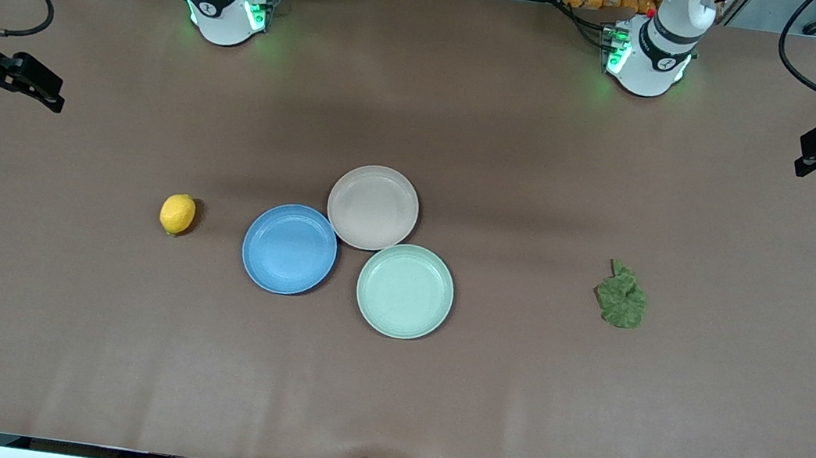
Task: Pick lemon and lettuce from blue and beige plates
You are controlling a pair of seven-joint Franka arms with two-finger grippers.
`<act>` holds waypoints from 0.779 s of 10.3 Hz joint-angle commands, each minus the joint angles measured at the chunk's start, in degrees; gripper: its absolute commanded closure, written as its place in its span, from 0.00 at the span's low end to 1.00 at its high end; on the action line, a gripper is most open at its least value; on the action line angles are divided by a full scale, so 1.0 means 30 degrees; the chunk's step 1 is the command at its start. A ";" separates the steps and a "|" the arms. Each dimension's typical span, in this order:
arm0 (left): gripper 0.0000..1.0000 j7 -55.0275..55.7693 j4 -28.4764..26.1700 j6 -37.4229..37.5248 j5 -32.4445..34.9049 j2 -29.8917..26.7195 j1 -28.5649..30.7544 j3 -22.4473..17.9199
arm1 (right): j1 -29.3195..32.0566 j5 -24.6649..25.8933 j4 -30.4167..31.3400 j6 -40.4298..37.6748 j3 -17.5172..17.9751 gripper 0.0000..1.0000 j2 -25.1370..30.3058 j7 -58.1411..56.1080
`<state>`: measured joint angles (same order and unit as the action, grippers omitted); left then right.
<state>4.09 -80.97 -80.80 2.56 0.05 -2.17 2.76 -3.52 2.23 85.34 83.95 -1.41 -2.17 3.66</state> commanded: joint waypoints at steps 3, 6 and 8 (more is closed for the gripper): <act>0.00 -0.0484 -0.0490 0.0186 -0.0967 -0.0340 -0.0213 -0.0186 | 0.0352 -0.0157 -0.0059 0.0376 0.0090 0.00 -0.0215 -0.0600; 0.00 -0.0484 -0.0638 0.0186 -0.1321 -0.0193 -0.0242 -0.0216 | 0.0587 -0.0453 0.0029 0.0465 0.0119 0.00 -0.0244 -0.1016; 0.00 -0.0425 -0.0667 0.0098 -0.1263 -0.0018 -0.0213 -0.0216 | 0.0675 -0.0569 0.0058 0.0465 0.0090 0.00 -0.0244 -0.1013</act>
<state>3.98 -82.69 -80.73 -0.15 0.13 -2.51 2.76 -2.48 1.48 85.35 85.06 -1.65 -3.00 1.16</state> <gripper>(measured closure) 0.000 0.000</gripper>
